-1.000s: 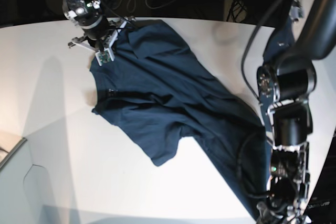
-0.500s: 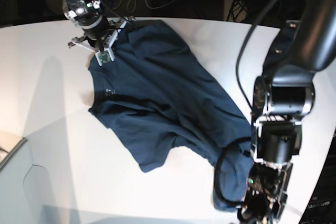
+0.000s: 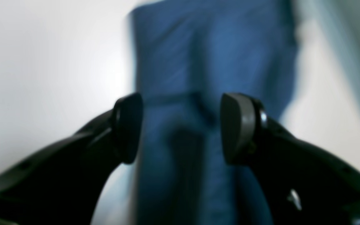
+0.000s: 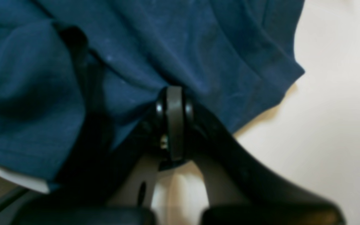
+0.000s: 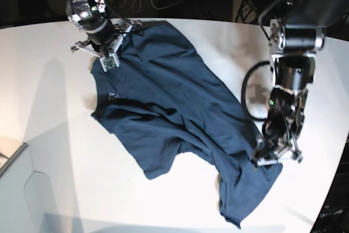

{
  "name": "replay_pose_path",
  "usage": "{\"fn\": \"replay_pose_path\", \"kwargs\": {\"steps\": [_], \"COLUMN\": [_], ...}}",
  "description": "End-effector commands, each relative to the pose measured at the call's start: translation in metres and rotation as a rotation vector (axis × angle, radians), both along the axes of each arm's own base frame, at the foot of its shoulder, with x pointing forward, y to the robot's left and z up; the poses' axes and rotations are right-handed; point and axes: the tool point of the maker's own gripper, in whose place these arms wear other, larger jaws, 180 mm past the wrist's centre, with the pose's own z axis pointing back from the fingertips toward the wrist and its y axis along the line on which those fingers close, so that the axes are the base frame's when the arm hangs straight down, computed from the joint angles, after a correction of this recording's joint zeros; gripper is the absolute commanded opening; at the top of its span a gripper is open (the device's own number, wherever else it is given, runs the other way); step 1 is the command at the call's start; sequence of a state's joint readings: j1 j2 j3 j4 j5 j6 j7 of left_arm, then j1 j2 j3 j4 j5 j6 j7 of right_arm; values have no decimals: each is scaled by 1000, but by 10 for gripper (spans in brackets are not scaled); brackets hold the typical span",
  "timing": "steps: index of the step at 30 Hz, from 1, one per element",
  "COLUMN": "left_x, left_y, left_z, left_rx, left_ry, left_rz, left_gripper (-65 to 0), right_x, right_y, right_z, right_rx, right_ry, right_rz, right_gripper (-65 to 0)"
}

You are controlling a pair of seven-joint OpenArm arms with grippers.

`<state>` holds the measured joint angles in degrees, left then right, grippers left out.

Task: Layout the t-shirt on the table in an organized manner, then fold the t-shirt properly
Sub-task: 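Grasp the shirt hem with the left gripper and pull it outward, then drag the held hem with the left gripper away from the right gripper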

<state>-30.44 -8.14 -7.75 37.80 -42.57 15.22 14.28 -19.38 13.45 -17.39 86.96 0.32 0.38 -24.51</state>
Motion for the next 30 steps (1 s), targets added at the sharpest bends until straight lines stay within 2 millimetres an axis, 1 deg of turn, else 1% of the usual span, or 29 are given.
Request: {"fn": "replay_pose_path", "kwargs": {"steps": [1,4,7,9,11,13,15,16,18,19,23,24,25,26,27,28,30], "left_x": [13,-11,-24,-24,-23,-22,-19,-19,-19,-19,-19,-19,-18,-18,-18,-16,-22], "left_y": [7,16,14,7,-8,-12,-24,-27,-30,-30,-27,-26,-24,-24,-21,-14,-8], "left_z": [19,-7,-21,-23,-25,-25,-25,-25,-25,-25,-25,-25,-23,-22,-20,-14,-8], "left_rx": [-3,-31,-31,-25,-34,-37,-54,-58,-62,-62,-61,-63,-61,-61,-59,-50,-37], "left_ry": [-64,-11,18,25,28,27,24,24,24,24,23,22,18,14,10,-6,-37], "left_rz": [25,70,67,46,22,16,5,3,0,0,6,9,11,11,12,16,17], "left_gripper": [-271,-270,-270,-270,-271,-273,-276,-279,-333,-382,-628,-650,-650,-636,-642,-650,-649], "right_x": [-11,-11,-11,-11,-13,-13,-15,-15,-16,-16,-17,-18,-17,-16,-14,-11,-4], "right_y": [-6,-6,-7,-7,-7,-7,-7,-7,-7,-7,-10,-11,-12,-18,-27,-34,-50], "right_z": [-9,-9,-9,-9,-9,-9,-10,-10,-10,-10,-12,-12,-12,-12,-11,-10,-6], "right_rx": [-24,-24,-24,-24,-24,-24,-24,-24,-24,-26,-33,-34,-36,-45,-54,-60,-76], "right_ry": [63,63,62,62,66,67,70,70,72,72,77,79,78,75,71,65,49], "right_rz": [-9,-9,-11,-11,-11,-11,-11,-11,-11,-10,-8,-10,-12,-22,-41,-60,-103], "right_gripper": [-650,-650,-650,-650,-650,-650,-650,-650,-650,-650,-650,-650,-650,-650,-650,-650,-650]}}
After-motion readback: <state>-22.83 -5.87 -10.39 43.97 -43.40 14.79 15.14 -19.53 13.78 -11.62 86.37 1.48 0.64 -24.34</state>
